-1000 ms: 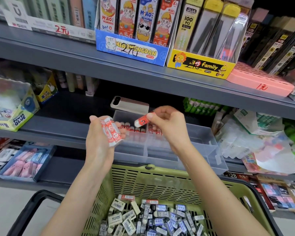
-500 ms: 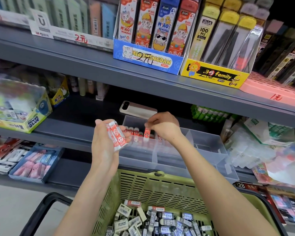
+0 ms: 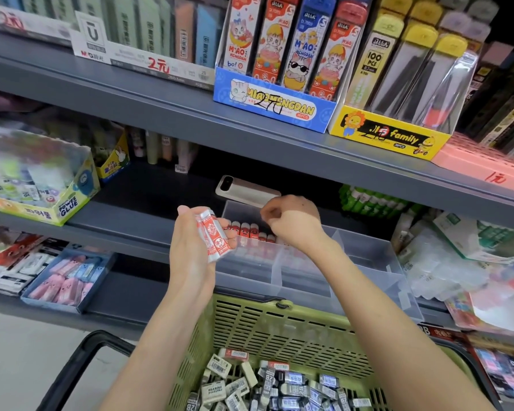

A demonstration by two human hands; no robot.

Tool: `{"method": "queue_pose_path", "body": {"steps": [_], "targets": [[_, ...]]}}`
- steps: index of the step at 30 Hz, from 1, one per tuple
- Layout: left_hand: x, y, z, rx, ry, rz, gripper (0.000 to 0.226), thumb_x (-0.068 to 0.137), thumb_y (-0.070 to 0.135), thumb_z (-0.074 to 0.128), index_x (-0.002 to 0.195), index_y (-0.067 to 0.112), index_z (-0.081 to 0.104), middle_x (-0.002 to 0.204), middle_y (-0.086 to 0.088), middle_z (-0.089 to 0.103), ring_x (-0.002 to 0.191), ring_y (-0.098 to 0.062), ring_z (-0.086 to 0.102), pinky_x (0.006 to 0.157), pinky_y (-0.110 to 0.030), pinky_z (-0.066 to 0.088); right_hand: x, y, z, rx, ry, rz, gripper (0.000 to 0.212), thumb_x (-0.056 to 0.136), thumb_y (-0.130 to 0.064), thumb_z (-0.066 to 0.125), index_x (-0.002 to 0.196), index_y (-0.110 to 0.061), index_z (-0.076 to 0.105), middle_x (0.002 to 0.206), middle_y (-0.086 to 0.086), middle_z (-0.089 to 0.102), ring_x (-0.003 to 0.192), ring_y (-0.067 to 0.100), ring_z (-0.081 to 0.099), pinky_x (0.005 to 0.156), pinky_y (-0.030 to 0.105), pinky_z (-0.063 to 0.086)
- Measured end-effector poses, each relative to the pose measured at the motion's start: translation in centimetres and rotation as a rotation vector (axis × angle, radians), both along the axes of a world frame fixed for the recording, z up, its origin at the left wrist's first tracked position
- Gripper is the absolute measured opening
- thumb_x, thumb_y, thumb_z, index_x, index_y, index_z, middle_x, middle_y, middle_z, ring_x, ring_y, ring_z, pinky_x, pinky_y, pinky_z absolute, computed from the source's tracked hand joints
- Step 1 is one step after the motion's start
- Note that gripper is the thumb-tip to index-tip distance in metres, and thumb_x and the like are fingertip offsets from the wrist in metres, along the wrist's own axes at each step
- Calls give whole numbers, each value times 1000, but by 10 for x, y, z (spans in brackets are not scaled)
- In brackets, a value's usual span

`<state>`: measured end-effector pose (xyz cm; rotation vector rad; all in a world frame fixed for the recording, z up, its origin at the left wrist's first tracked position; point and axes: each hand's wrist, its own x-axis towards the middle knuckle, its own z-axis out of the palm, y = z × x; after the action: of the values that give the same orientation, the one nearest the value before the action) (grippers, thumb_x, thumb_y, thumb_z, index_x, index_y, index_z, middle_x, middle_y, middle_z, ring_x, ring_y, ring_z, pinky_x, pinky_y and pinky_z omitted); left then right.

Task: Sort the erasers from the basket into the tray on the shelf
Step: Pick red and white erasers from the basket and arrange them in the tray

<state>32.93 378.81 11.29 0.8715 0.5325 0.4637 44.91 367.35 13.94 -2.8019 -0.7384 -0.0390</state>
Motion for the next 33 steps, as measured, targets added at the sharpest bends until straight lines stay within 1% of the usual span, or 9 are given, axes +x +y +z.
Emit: {"method": "queue_pose_path", "body": {"steps": [3, 7, 11, 19, 24, 27, 29, 31, 33], "targets": [[-1, 0, 1, -12, -5, -1, 40, 101, 45, 34, 100, 16, 61, 69, -2, 72, 60, -13, 69, 51, -23, 53, 6, 0, -8, -60, -108, -1, 14, 87, -32, 60, 94, -32, 71, 91, -11, 64, 107, 17, 51, 71, 21, 33], [-1, -1, 0, 4, -8, -16, 39, 100, 45, 34, 100, 16, 60, 71, -2, 72, 61, -13, 69, 50, -23, 53, 10, 3, -23, -211, -95, 99, 24, 85, -46, 59, 97, -30, 72, 103, -7, 68, 104, 17, 46, 78, 25, 26], [0, -1, -1, 23, -10, -23, 39, 101, 45, 34, 102, 16, 60, 70, -2, 71, 60, -14, 68, 51, -23, 53, 15, 7, -27, -209, -26, 103, 21, 85, -46, 60, 102, -39, 69, 109, -16, 66, 110, 16, 45, 99, 32, 25], [1, -1, -4, 62, -25, -41, 41, 100, 47, 32, 102, 17, 60, 70, 0, 71, 61, -14, 69, 52, -24, 54, 10, 6, -24, -162, 139, 60, 33, 87, -41, 60, 119, -35, 61, 118, -10, 65, 112, 16, 55, 107, 35, 22], [2, -2, -1, -11, -73, -82, 42, 100, 45, 33, 105, 12, 57, 75, -6, 73, 72, -21, 72, 56, -28, 56, -14, 2, -19, 82, -107, 24, 23, 93, -31, 49, 106, -30, 69, 105, -9, 70, 106, 19, 56, 99, 32, 23], [2, -3, 1, -11, -80, -137, 43, 99, 47, 33, 109, 12, 56, 83, -9, 74, 74, -23, 73, 55, -29, 56, -39, 4, -4, 555, 194, 151, 25, 93, -35, 51, 108, -25, 69, 98, -7, 71, 96, 18, 62, 95, 44, 44], [2, -5, -1, 62, -44, -179, 39, 99, 49, 34, 111, 19, 55, 88, -6, 73, 68, -17, 71, 52, -28, 54, -51, 4, 9, 511, 308, 253, 23, 92, -39, 53, 103, -28, 69, 81, -8, 69, 83, 15, 62, 86, 45, 49], [1, -8, -4, 148, -14, -214, 35, 99, 49, 34, 117, 26, 52, 92, -3, 70, 68, -16, 71, 52, -29, 53, -56, 1, 17, 402, 326, 328, 16, 91, -35, 57, 84, -26, 68, 58, -9, 59, 65, 12, 56, 79, 43, 50], [1, -10, -8, 219, -26, -246, 33, 99, 47, 33, 121, 28, 48, 90, -1, 71, 70, -19, 71, 55, -31, 56, -57, -4, 21, 499, 399, 324, 9, 88, -25, 64, 81, -22, 69, 57, -9, 58, 59, 7, 54, 75, 34, 52]]}}
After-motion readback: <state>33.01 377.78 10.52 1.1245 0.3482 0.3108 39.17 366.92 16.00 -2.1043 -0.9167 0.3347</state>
